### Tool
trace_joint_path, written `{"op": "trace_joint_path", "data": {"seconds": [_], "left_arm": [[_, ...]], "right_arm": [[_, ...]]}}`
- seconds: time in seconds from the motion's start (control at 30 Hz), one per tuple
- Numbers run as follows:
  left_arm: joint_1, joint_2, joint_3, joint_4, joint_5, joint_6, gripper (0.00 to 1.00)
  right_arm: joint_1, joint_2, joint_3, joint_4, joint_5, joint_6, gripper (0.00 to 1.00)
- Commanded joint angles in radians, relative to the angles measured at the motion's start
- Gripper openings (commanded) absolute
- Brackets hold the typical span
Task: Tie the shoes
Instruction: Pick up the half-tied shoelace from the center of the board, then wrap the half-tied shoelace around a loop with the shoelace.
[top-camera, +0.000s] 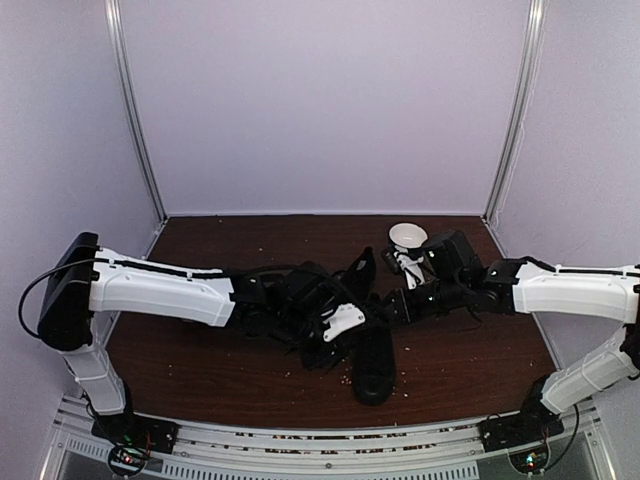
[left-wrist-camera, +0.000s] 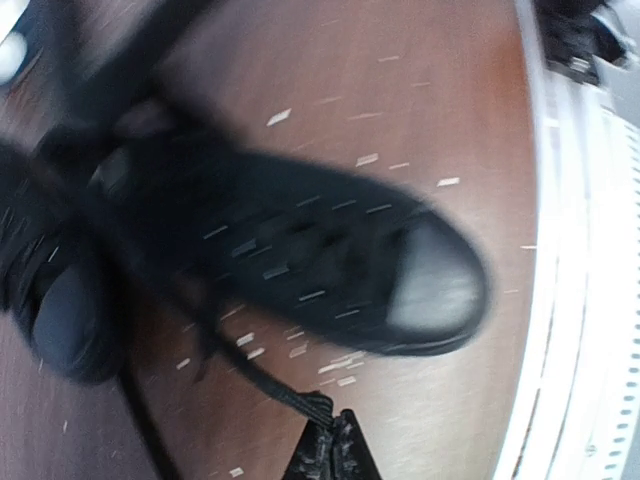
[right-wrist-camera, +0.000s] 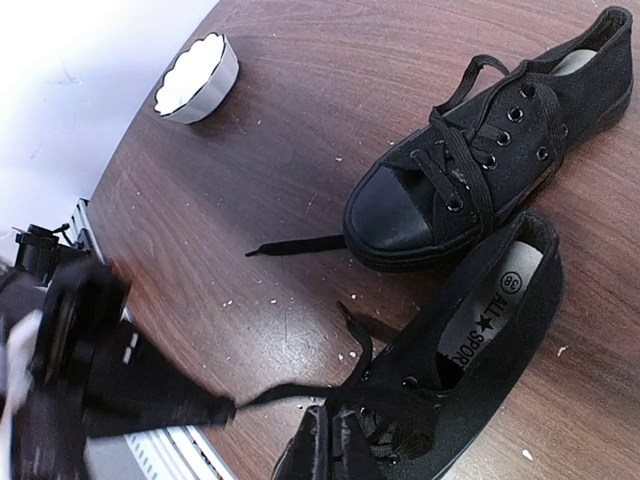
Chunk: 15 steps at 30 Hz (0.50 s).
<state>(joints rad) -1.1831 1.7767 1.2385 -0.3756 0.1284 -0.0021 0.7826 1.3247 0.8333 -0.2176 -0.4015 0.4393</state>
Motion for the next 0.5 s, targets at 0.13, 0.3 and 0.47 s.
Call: {"op": "trace_joint_path", "data": {"seconds": [0.13,0.3,0.47], "left_arm": [[0.03,0.034,0.054,-0.066,0.09,-0.001,0.0],[-0.021,0.084,0.151,-0.221,0.147,0.131,0.0],[-0.026,0.136,0.257,-0.34,0.251,0.252,0.0]], "right_arm": [[-0.01,0.0,0.034,-0.016,-0.034,-0.021,0.0],[-0.013,0.003,0.046,-0.013,-0.05,-0.02,0.0],[-0.021,0.005,0.051,-0.012,-0.059,-0.022,0.0]]}}
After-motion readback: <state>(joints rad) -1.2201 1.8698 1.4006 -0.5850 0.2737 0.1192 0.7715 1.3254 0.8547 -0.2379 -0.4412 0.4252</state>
